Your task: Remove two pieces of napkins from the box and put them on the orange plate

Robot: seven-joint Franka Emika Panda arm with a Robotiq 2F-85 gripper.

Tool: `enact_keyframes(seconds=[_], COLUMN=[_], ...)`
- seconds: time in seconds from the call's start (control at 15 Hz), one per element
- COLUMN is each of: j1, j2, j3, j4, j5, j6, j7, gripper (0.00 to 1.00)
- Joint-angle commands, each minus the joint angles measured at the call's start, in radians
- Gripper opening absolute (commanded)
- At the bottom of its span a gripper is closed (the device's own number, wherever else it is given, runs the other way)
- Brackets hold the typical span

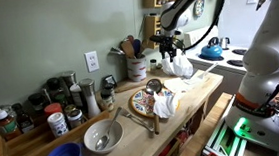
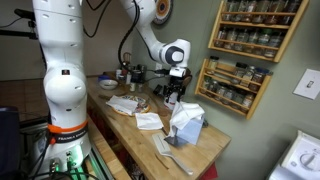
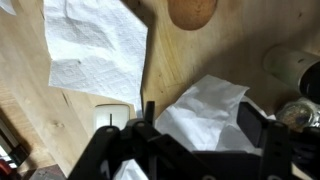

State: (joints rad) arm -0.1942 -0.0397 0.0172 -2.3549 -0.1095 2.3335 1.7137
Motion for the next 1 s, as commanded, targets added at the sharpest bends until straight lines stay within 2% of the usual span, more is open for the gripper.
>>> enact_keyframes(seconds=[0.0, 0.47, 0.67, 0.93], j1=[0.038, 0.073, 0.084, 0.112], j2=[0.043, 0.029, 0.008, -0.052], j3=[-0.039, -0.061, -0.058, -0.039], j4=[0.019, 0.023, 0.015, -0.012], j5=[-0.024, -0.042, -0.068, -0.076], j6=[0.019, -0.024, -0.070, -0.196], j7=[0.053, 0.068, 0.058, 0.009], gripper=[0.52, 0.01, 0.00, 0.00])
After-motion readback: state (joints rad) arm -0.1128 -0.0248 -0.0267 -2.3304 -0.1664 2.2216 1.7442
